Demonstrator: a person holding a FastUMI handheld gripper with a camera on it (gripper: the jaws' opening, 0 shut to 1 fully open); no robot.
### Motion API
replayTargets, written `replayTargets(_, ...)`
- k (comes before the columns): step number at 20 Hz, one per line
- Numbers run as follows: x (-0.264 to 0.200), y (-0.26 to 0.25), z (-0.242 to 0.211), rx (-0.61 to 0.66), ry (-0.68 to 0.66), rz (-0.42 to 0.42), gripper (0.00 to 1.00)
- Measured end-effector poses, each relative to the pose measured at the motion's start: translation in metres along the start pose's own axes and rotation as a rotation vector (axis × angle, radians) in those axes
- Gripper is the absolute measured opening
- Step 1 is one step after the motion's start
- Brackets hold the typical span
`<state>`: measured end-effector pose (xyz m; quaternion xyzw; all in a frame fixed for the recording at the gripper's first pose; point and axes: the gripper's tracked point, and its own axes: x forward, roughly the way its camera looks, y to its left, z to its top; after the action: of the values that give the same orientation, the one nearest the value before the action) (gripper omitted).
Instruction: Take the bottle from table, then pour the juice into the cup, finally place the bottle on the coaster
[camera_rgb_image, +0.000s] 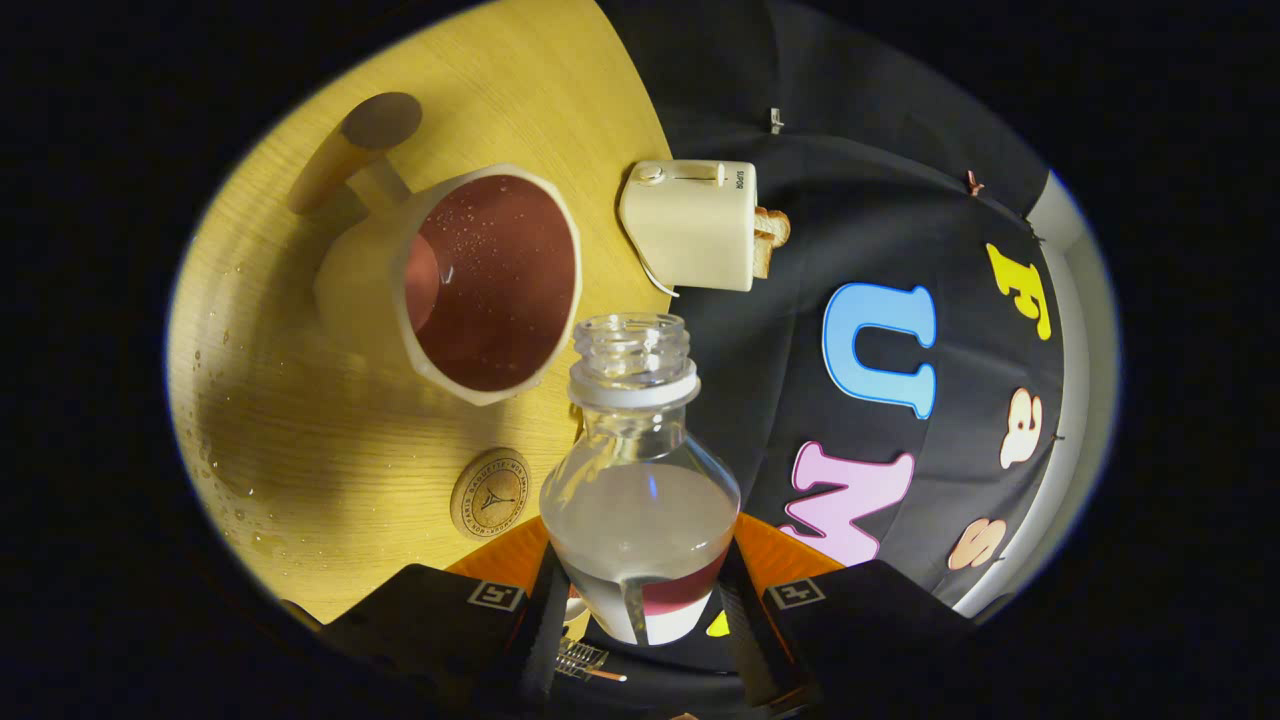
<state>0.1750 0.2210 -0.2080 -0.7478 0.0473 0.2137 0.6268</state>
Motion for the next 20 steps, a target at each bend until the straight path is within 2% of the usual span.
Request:
replayTargets(8, 0.008, -0.005, 0.001, -0.145, -0.028, -0.011, 0.73)
replayTargets(20, 0.012, -0.021, 0.016, -0.296, -0.09, -0.041, 0.73)
